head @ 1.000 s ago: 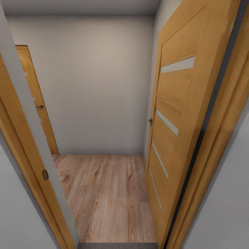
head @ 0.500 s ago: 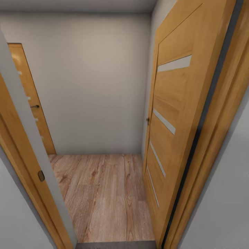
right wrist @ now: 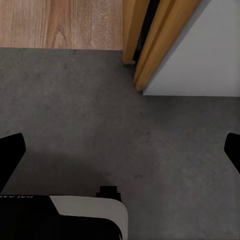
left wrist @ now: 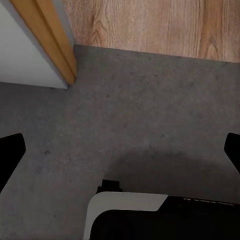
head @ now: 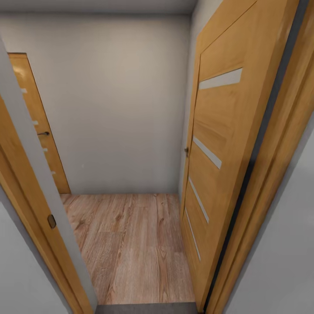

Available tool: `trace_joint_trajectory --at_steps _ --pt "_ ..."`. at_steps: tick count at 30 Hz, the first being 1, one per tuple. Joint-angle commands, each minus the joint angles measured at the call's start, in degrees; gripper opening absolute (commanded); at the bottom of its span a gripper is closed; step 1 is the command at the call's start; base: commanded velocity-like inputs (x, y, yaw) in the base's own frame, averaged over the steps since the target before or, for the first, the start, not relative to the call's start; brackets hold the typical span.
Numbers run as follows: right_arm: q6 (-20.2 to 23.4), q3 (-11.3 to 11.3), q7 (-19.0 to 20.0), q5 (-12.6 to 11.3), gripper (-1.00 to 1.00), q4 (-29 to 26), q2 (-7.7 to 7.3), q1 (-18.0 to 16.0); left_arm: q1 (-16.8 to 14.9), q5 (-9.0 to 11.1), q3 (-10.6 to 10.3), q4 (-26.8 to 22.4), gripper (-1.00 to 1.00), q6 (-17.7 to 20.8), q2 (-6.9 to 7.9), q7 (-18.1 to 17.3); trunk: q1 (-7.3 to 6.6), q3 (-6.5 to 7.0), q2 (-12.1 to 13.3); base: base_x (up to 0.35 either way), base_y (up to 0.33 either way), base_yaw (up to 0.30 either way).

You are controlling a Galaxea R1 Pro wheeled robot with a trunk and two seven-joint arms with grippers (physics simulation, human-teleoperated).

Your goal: Move the two storage containers from the living room to the garage. In the garage, place one container on the floor and stack the other container on top of it (either order is fine).

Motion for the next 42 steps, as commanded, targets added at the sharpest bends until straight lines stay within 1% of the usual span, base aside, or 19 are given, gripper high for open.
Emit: trace_joint_trajectory --at_steps 1,23,31,38,42 --pt "-0.39 0.22 -0.07 0.03 1.0 0.25 0.0 -0.1 -0.1 0.5 0.22 0.26 1.0 -0.32 0.0 -0.43 0.03 -0.09 -0.11 0.0 0.0 0.0" --pt "-0.34 0.29 -0.07 0.09 1.0 0.25 -0.05 -0.1 -0.1 0.5 0.22 0.26 1.0 -0.3 -0.02 -0.42 0.03 -0.08 -0.11 0.0 0.0 0.0" --pt "-0.3 0.3 -0.07 0.01 1.0 0.25 -0.05 -0.1 -0.11 0.5 0.2 0.26 1.0 -0.3 -0.06 -0.42 0.03 0.59 -0.11 0.0 0.0 0.0" --pt "-0.34 0.3 -0.07 0.01 1.0 0.25 -0.04 -0.1 -0.11 0.5 0.22 0.26 1.0 -0.27 -0.01 -0.42 0.03 0.67 -0.11 0.001 0.0 0.0" --pt "-0.33 0.3 -0.07 0.01 1.0 0.25 -0.04 -0.1 -0.1 0.5 0.29 0.26 1.0 -0.24 0.11 -0.42 0.03 0.68 -0.11 0.17 0.0 0.0"
